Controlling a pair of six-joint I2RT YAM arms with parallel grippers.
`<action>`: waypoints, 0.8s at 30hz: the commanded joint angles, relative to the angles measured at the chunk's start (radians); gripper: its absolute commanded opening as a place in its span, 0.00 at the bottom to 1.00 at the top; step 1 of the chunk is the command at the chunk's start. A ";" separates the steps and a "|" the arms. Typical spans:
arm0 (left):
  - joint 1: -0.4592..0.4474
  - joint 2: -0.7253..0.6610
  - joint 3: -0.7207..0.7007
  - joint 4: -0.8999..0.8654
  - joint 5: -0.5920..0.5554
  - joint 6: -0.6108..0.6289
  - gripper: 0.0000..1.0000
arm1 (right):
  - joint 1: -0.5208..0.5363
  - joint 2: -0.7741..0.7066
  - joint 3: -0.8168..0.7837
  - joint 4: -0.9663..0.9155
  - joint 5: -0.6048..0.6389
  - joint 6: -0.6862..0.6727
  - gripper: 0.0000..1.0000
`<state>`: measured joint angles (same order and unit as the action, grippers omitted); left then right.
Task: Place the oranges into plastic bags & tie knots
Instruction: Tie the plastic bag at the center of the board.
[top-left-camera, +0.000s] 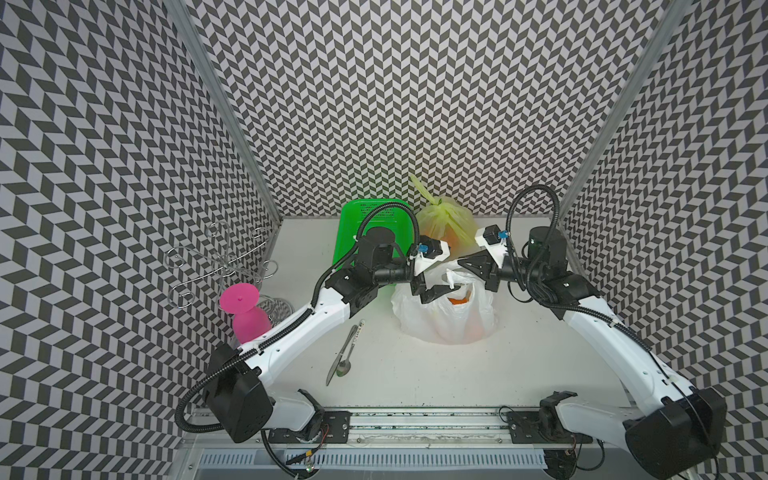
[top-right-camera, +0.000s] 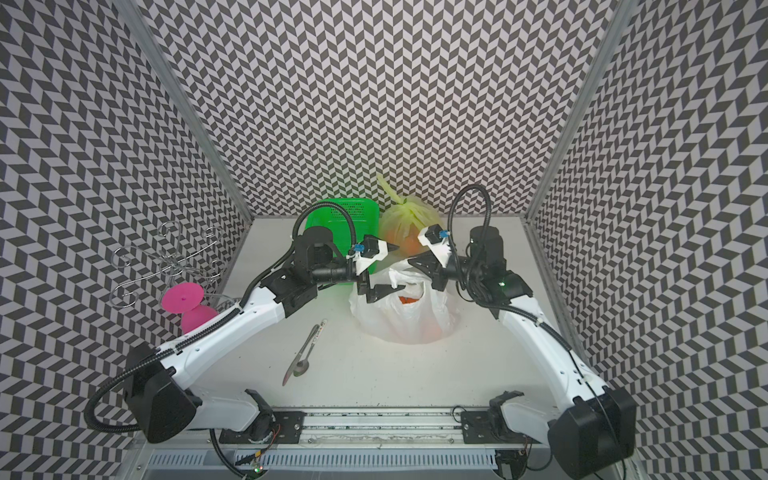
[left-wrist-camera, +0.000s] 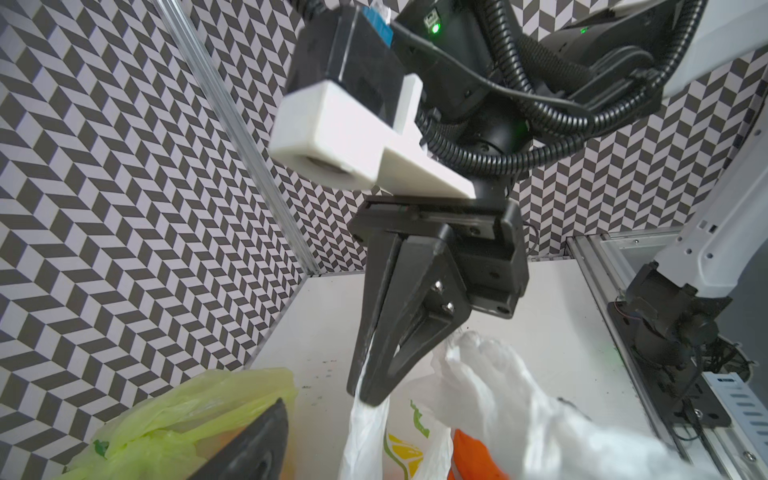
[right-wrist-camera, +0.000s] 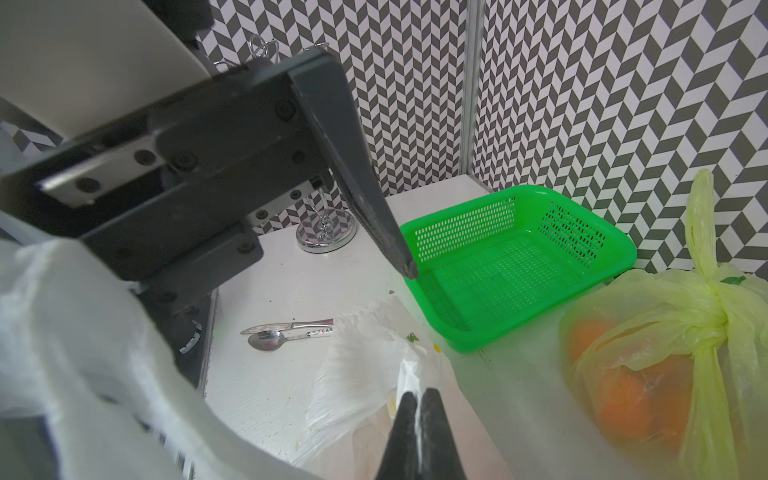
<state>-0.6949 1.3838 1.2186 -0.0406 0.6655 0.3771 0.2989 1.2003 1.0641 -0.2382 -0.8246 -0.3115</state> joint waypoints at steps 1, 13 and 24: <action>-0.016 0.004 0.028 -0.039 -0.058 -0.041 1.00 | 0.004 0.014 0.024 0.045 0.003 -0.002 0.00; -0.086 0.041 0.067 -0.044 -0.066 -0.133 0.99 | 0.004 0.031 0.022 0.051 0.007 -0.004 0.00; -0.104 0.056 0.109 -0.056 -0.056 -0.273 1.00 | 0.005 0.036 0.026 0.047 0.020 -0.018 0.00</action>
<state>-0.7895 1.4387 1.2827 -0.0879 0.5968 0.1616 0.2993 1.2278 1.0653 -0.2379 -0.8093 -0.3141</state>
